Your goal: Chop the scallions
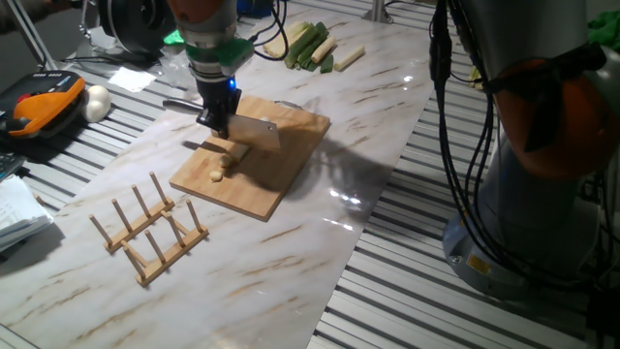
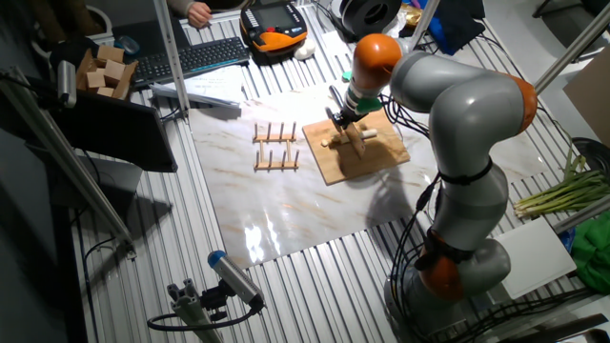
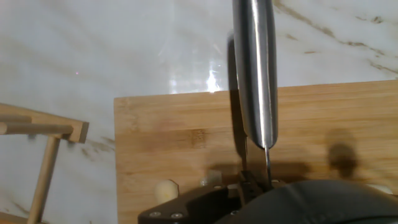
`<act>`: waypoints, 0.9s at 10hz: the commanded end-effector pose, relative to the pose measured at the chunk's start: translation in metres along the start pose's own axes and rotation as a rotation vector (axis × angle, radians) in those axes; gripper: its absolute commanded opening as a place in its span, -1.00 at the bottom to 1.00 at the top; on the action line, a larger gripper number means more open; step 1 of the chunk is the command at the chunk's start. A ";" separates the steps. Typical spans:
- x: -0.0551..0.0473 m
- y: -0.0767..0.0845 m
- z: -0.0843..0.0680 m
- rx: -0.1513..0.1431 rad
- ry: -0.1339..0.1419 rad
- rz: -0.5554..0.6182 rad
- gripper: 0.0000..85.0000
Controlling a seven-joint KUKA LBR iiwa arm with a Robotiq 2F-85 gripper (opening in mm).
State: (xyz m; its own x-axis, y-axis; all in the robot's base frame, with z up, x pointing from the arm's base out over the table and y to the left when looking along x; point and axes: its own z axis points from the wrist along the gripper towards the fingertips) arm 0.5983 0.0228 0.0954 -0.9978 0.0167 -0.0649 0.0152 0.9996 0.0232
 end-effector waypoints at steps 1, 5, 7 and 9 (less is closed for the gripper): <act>0.000 0.000 0.000 0.009 0.031 0.025 -1.00; 0.000 0.000 0.000 0.029 0.078 0.057 -1.00; 0.000 0.000 0.000 -0.005 0.044 0.049 -1.00; -0.002 0.002 0.000 -0.006 0.028 0.043 -1.00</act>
State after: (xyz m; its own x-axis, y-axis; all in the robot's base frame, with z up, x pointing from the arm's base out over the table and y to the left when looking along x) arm 0.6002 0.0251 0.0953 -0.9975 0.0585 -0.0407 0.0571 0.9978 0.0329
